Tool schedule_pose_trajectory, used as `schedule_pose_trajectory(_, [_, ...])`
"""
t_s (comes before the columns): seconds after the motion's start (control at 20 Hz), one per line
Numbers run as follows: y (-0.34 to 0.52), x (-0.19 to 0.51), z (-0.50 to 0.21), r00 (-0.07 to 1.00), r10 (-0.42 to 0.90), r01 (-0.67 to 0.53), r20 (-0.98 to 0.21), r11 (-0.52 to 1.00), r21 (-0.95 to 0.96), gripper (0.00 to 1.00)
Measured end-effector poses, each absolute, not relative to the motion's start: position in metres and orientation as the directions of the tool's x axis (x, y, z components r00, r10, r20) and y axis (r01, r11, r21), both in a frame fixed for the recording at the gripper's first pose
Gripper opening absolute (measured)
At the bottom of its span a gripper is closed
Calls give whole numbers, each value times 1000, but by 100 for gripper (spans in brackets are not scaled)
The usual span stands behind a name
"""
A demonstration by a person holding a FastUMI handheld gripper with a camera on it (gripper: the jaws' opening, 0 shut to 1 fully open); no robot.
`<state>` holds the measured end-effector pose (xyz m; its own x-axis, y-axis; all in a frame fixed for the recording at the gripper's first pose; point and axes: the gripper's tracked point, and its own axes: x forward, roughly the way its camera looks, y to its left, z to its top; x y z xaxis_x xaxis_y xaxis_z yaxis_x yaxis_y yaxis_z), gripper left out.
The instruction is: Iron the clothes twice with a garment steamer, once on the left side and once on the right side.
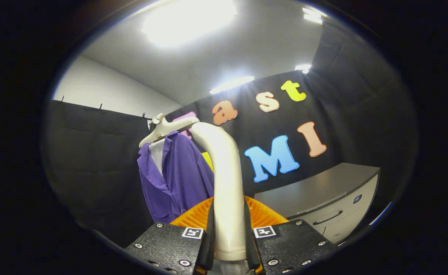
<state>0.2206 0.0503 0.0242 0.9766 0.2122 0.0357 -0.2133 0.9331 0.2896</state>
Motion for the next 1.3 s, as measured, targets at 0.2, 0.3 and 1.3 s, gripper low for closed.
schedule_pose_trajectory(0.2, [87, 230, 49, 963, 260, -270, 72, 931, 246, 33])
schedule_pose_trajectory(0.3, [106, 238, 62, 953, 289, -301, 88, 924, 234, 33])
schedule_pose_trajectory(1.3, [225, 332, 45, 916, 400, -396, -10, 910, 119, 33])
